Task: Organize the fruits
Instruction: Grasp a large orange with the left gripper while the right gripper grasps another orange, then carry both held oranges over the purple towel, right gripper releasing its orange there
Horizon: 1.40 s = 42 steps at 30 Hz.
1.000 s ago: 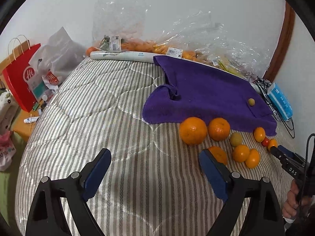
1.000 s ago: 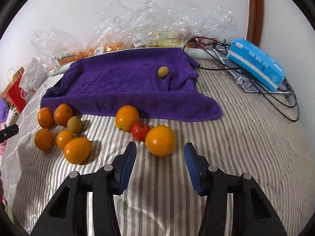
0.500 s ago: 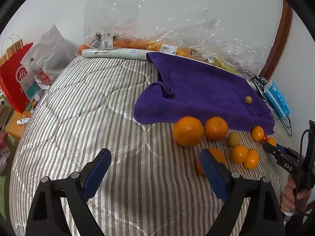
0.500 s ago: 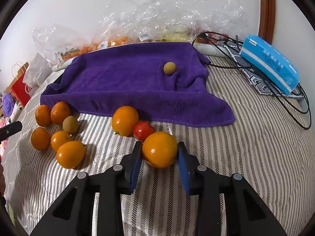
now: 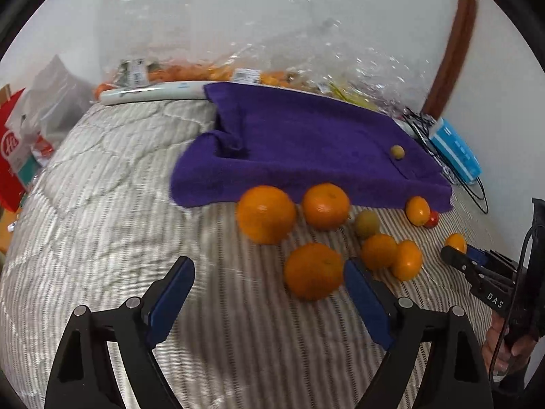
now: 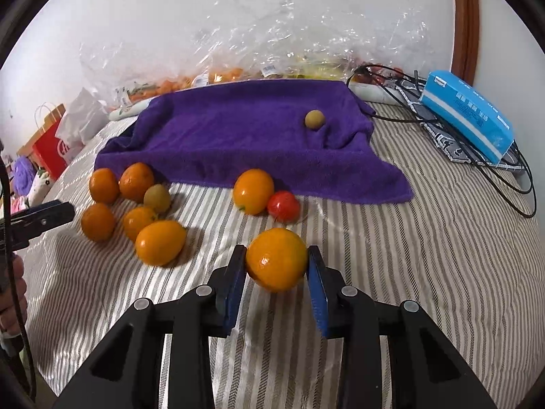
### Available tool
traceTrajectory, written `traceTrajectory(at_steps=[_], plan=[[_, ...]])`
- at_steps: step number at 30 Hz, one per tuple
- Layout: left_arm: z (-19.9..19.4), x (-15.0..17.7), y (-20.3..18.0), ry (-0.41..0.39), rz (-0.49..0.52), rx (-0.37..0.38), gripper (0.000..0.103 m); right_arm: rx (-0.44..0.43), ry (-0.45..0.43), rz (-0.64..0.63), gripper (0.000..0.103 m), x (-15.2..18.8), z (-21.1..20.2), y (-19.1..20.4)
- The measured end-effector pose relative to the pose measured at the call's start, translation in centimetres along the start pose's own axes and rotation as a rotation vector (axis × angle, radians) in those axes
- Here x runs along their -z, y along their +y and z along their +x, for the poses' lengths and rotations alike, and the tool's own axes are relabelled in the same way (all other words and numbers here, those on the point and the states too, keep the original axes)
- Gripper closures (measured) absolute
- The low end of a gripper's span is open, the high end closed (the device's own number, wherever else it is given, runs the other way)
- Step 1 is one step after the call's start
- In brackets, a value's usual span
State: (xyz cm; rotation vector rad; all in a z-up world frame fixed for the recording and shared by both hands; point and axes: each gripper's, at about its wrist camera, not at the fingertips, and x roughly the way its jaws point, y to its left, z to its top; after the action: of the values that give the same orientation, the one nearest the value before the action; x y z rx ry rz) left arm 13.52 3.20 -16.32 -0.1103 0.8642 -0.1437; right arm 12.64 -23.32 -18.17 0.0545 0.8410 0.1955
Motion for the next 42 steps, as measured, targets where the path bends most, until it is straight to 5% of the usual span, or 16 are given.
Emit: traceTrajectory(at_steps=[2, 15, 23, 30, 42], plan=[[0.6, 0.1, -0.6, 0.010, 0.018, 0.001, 0.025, 0.018, 0.009, 0.004, 0.068, 0.2, 0.2, 0.0], [2.5, 0.5, -3.2, 0.028, 0.090, 0.015, 0.039, 0.035, -0.003, 0.017, 0.068, 0.2, 0.1, -0.1], [2.8, 0.6, -3.4, 0.025, 0.109, -0.004, 0.063, 0.034, -0.002, 0.014, 0.068, 0.2, 0.1, -0.1], [2.3, 0.6, -2.9, 0.028, 0.070, 0.043, 0.063, 0.025, -0.013, 0.015, 0.068, 0.3, -0.1, -0.1], [-0.5, 0.4, -2.7, 0.013, 0.038, 0.014, 0.063, -0.005, -0.074, 0.038, 0.068, 0.1, -2.0, 0.1]])
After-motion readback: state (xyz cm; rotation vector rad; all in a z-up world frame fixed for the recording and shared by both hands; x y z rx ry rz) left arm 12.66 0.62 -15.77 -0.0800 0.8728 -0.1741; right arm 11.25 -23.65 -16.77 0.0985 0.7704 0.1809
